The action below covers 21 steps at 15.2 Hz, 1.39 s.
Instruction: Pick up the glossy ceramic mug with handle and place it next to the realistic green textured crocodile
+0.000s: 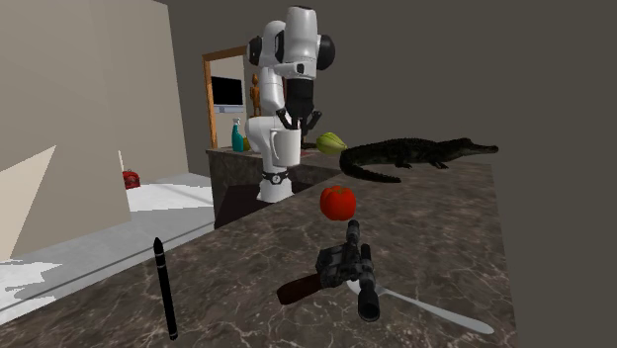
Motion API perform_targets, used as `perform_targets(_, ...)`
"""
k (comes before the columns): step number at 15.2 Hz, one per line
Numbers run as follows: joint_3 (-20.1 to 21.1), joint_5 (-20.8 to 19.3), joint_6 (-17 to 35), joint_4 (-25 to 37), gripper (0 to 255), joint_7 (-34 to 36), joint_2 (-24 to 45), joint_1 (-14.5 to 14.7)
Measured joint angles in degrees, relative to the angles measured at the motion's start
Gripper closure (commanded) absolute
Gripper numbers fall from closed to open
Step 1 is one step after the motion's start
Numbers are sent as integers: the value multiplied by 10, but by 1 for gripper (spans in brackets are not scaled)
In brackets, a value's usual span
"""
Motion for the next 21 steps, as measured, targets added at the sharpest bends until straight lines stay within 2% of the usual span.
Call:
perform_targets(15,-3,0,-115,109,255,-4,-6,-1)
perform_targets(21,48,21,-130,110,255,63,-19,25)
